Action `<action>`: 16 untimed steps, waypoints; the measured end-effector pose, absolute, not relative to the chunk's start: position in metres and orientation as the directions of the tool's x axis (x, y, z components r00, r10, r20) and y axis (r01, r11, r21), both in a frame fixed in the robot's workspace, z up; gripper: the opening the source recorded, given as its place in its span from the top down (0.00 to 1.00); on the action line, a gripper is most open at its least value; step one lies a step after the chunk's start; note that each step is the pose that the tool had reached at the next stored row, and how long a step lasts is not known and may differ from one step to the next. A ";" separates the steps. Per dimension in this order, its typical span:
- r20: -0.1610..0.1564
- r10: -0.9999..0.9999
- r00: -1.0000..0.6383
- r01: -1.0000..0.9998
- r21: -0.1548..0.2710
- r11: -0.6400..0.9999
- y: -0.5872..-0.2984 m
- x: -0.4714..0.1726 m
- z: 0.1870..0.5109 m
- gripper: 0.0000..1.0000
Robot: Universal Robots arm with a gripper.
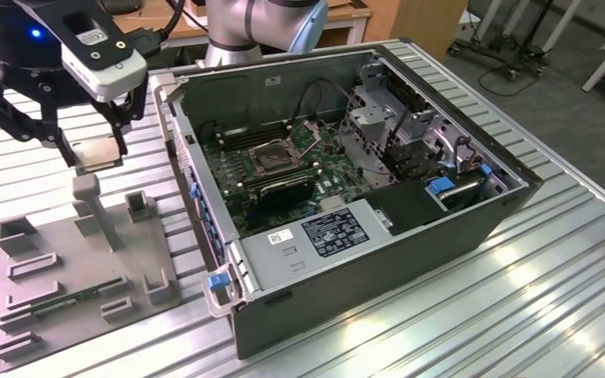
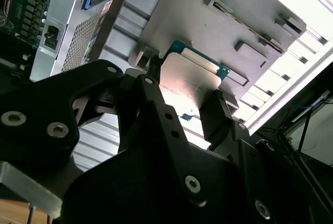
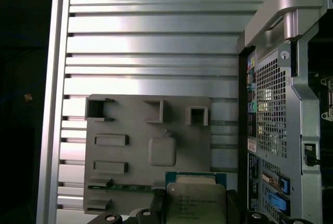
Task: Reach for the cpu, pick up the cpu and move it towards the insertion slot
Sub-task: 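Pick up the cpu and move it towards the insertion slot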
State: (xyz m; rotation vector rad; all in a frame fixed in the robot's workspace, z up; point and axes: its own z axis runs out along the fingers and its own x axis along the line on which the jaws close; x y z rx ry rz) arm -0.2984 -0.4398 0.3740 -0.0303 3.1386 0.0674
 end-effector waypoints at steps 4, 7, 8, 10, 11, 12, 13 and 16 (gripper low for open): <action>-0.003 -0.019 -1.000 -0.019 0.043 0.999 -0.440 -0.294 0.374 0.46; -0.003 -0.019 -1.000 -0.019 0.043 0.999 -0.440 -0.291 0.374 0.46; -0.002 -0.019 -1.000 -0.019 0.043 0.999 -0.440 -0.291 0.374 0.46; -0.002 -0.019 -1.000 -0.019 0.043 0.999 -0.440 -0.291 0.374 0.46; -0.003 -0.019 -1.000 -0.019 0.043 0.999 -0.440 -0.291 0.374 0.46; -0.003 -0.019 -1.000 -0.019 0.043 0.999 -0.440 -0.291 0.374 0.46; -0.002 -0.019 -1.000 -0.019 0.043 0.999 -0.440 -0.291 0.374 0.46; -0.002 -0.019 -1.000 -0.019 0.043 0.999 -0.440 -0.291 0.376 0.46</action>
